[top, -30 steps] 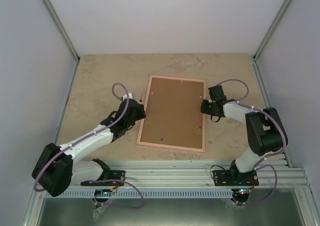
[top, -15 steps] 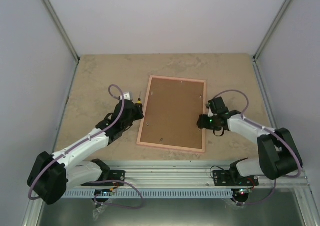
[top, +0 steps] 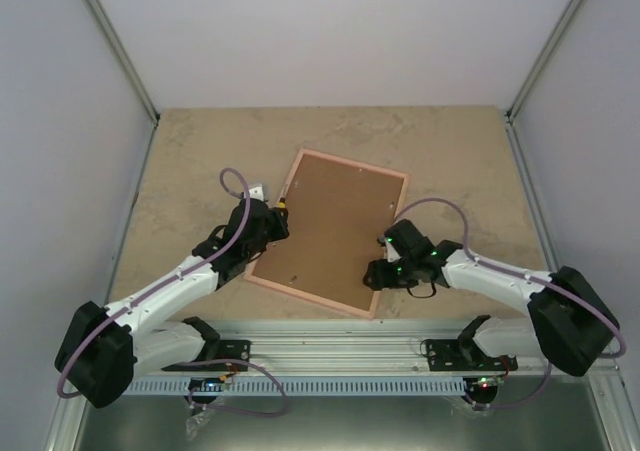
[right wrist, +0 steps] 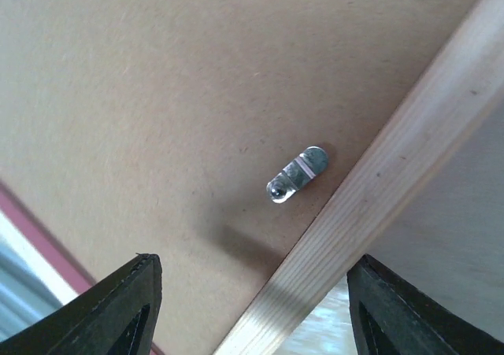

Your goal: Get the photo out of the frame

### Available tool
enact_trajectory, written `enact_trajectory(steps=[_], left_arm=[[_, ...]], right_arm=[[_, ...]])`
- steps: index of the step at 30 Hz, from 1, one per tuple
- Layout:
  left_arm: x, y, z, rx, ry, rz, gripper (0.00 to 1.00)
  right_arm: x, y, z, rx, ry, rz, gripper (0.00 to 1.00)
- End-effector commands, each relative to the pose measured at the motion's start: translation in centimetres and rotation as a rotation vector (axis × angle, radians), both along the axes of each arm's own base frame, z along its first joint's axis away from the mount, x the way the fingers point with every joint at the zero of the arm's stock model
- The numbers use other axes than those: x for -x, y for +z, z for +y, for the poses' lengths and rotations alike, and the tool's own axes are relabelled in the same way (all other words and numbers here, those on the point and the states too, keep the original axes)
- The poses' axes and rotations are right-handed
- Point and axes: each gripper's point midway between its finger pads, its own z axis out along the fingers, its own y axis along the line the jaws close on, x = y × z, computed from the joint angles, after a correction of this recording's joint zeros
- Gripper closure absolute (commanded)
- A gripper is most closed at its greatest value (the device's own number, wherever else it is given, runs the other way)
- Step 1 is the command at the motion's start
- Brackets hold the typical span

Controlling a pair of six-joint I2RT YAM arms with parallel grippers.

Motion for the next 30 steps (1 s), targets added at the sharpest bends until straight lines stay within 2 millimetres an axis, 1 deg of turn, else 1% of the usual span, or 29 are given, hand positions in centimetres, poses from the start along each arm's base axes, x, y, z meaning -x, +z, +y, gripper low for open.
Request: enact_trajectory(steps=[1,9,12,14,16,18,20,22,25,28,30], left_arm=[[0.0,0.0,0.0,0.001,-0.010,-0.008,1.00],[0.2,0.1,-0.4,0.025,-0.032,-0.010,1.00],[0.3,0.0,-0.5,0.031,-0.032,-0.006,1.00],[0.3,0.0,-0.3,0.034,-0.026,-0.007,1.00],[0.3,0.2,-0.2,0.038,-0.019,-0.012,1.00],[0.3,0.1,0.0,0.038,-0.011,-0.008,1.00],[0.3,0.0,0.2,0.042,-0.004,-0.004,1.00],[0.3,-0.2,0.2,0.046,-0.003,0.002,1.00],[0.2,-0.2,0.1,0.046,-0.008,0.005,1.00],[0.2,-0.3,0.1,0.043,-0.013,0.006,1.00],[0.2,-0.2,0.0,0.043,-0.018,0.005,1.00]], right_arm=[[-0.1,1.8,5.4,-0.126,0.055,-0.007,0.35],[0.1,1.4,13.0,-0.148,0.215,0.006,0.34],[0.0,1.5,15.0,-0.153,0.272,0.001,0.35],[0.0,1.8,15.6,-0.155,0.301,-0.004,0.34],[-0.8,2.0,15.3,-0.107,0.319,-0.044,0.34],[-2.1,2.6,14.3,-0.045,0.322,-0.097,0.34],[-3.7,3.7,13.4,-0.032,0.320,-0.138,0.34],[-5.5,5.6,12.8,-0.047,0.319,-0.182,0.34],[-8.9,7.7,11.7,-0.053,0.301,-0.262,0.34],[-12.8,8.7,10.3,-0.054,0.261,-0.297,0.34],[-15.6,8.7,9.4,-0.048,0.230,-0.314,0.34]])
